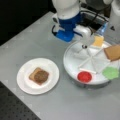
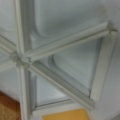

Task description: Ingredient selection for cheeseburger or sandwich

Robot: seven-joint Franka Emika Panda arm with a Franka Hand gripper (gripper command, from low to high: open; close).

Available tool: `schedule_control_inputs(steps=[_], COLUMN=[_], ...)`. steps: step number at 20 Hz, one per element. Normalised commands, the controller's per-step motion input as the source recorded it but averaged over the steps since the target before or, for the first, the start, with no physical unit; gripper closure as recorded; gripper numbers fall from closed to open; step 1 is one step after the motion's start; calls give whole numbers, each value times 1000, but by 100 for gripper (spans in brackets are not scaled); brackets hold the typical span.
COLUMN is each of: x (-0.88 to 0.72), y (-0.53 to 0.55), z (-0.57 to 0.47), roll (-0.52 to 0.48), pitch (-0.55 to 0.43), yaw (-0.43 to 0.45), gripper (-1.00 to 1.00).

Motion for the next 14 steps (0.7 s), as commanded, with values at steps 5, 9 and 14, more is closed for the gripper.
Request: schedule_control_inputs(steps=[5, 9, 14], x=[-334, -382, -433], y=[373, 190, 36], z=[-98, -144, -168], roll=[-211, -192, -187], pitch=[-238, -277, -270], yaw=[-118, -37, 18], gripper=[-100, -100, -100])
